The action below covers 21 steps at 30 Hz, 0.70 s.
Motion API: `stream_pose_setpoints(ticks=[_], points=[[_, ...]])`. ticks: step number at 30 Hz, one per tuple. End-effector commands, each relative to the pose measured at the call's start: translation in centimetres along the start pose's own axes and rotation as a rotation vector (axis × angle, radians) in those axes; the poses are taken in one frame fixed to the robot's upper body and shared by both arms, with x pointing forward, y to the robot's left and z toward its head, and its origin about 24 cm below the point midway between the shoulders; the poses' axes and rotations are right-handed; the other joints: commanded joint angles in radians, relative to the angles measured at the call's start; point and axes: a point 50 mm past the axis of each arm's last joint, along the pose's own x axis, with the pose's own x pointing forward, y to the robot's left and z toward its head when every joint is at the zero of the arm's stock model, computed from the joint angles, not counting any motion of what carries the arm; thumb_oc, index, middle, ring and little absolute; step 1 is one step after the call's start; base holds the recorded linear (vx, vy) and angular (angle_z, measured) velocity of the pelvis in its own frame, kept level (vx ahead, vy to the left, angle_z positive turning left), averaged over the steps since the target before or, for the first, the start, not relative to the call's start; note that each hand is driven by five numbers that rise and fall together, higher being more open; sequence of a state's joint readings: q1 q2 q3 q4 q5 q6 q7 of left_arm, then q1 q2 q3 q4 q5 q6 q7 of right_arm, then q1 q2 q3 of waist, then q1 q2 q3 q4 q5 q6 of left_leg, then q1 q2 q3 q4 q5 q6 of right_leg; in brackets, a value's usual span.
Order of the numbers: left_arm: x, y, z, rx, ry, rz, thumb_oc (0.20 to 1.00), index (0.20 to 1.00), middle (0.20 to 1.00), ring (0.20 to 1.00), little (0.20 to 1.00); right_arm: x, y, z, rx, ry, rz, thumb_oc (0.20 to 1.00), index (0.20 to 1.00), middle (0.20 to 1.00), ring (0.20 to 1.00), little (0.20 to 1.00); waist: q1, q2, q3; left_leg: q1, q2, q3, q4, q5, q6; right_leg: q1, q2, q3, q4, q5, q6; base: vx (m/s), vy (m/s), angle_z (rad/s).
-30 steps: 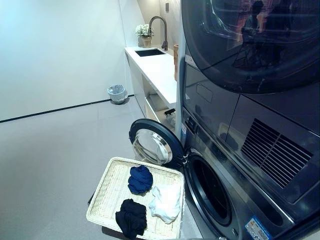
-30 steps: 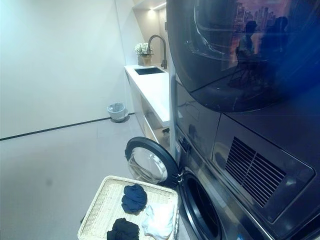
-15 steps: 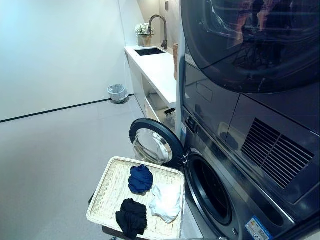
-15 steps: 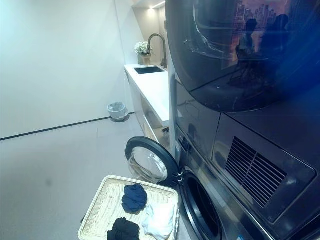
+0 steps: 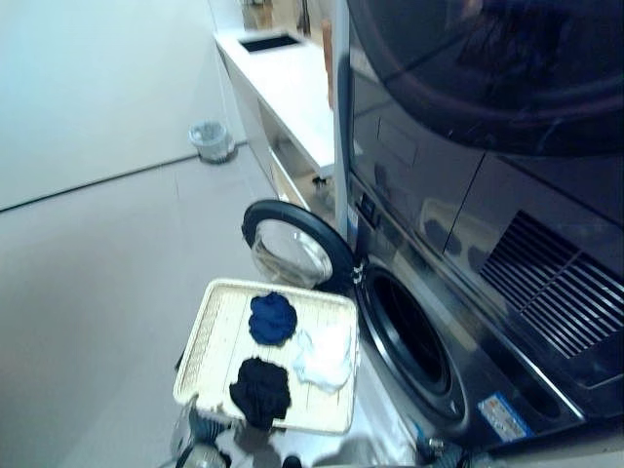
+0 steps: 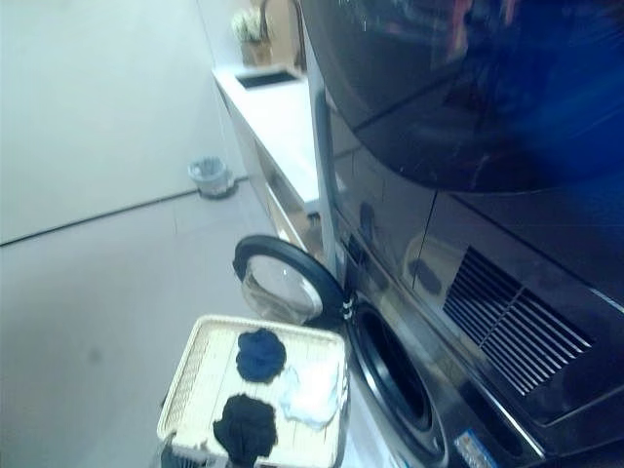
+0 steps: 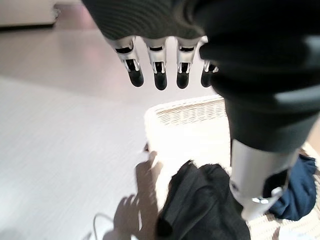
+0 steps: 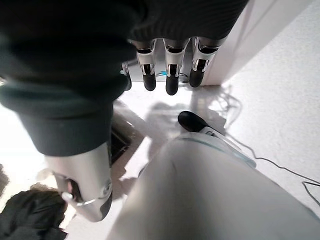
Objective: Put the clothes into the washing machine.
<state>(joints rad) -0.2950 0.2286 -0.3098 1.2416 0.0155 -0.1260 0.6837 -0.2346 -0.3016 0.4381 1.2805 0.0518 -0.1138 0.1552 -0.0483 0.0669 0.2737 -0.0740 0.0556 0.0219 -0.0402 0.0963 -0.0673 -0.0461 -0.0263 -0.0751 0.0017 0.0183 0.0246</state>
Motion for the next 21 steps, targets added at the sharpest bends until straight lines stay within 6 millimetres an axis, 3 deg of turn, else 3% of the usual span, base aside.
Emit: stream_pose_setpoints(ticks=[1,5,9,12,16,18,19,21], points=[[1.9,2.3,3.2,-0.053,-0.085,0.146,1.000,1.000,1.000,1.000,1.000,0.5,-0.2,4.1,-0.003,-0.139,-0.015,1.000,1.000,1.000,1.000,1.000,-0.013,-0.069,0.068,0.016,-0.102,0.045,0.044,-0.075,0.072,-0.060,-0.021,0.064,0.021,0.063,0.035,-0.06,0.032,-0.17],[3.3,3.8,7.3,-0.098,-0.157,0.187,1.000,1.000,1.000,1.000,1.000,0.6,-0.9,8.0,-0.016,-0.242,-0.051,1.000,1.000,1.000,1.000,1.000,-0.025,-0.085,0.154,-0.070,-0.118,0.044,0.091,-0.075,0.071,-0.140,-0.026,0.086,0.026,0.089,0.035,-0.12,0.044,-0.07],[4.0,4.8,9.2,-0.114,-0.192,0.185,1.000,1.000,1.000,1.000,1.000,0.5,-1.3,10.0,-0.024,-0.291,-0.068,1.000,1.000,1.000,1.000,1.000,-0.028,-0.093,0.190,-0.117,-0.123,0.057,0.122,-0.079,0.071,-0.187,-0.027,0.097,0.034,0.100,0.035,-0.07,0.028,-0.13],[5.2,6.8,11.9,-0.125,-0.211,0.188,1.000,1.000,1.000,1.000,1.000,0.1,-1.8,13.3,-0.028,-0.381,-0.084,1.000,1.000,1.000,1.000,1.000,-0.038,-0.112,0.246,-0.203,-0.120,0.088,0.171,-0.081,0.065,-0.275,-0.027,0.104,0.072,0.109,0.041,-0.09,0.018,-0.12],[5.9,8.4,13.1,-0.106,-0.191,0.198,1.000,1.000,1.000,1.000,1.000,-0.3,-1.6,15.2,-0.038,-0.440,-0.076,1.000,1.000,1.000,1.000,1.000,-0.053,-0.129,0.246,-0.287,-0.113,0.104,0.199,-0.071,0.057,-0.367,-0.019,0.103,0.105,0.116,0.041,-0.04,-0.007,-0.13],[5.9,8.4,13.1,-0.107,-0.191,0.199,1.000,1.000,1.000,1.000,1.000,-0.3,-1.6,15.3,-0.038,-0.440,-0.077,1.000,1.000,1.000,1.000,1.000,-0.053,-0.129,0.246,-0.289,-0.113,0.104,0.201,-0.071,0.057,-0.369,-0.019,0.103,0.106,0.116,0.041,-0.02,0.007,0.01],[6.3,9.4,13.6,-0.101,-0.168,0.218,1.000,1.000,1.000,1.000,1.000,-0.7,-1.5,16.4,-0.037,-0.483,-0.082,1.000,1.000,1.000,1.000,1.000,-0.068,-0.138,0.246,-0.360,-0.110,0.108,0.228,-0.065,0.051,-0.442,-0.011,0.104,0.128,0.122,0.037,-0.06,0.018,0.04],[6.5,9.9,13.8,-0.105,-0.142,0.225,1.000,1.000,1.000,1.000,1.000,-0.9,-1.5,16.8,-0.030,-0.504,-0.082,1.000,1.000,1.000,1.000,1.000,-0.078,-0.147,0.246,-0.398,-0.111,0.110,0.247,-0.066,0.048,-0.479,-0.007,0.104,0.136,0.126,0.036,-0.05,0.011,-0.02]])
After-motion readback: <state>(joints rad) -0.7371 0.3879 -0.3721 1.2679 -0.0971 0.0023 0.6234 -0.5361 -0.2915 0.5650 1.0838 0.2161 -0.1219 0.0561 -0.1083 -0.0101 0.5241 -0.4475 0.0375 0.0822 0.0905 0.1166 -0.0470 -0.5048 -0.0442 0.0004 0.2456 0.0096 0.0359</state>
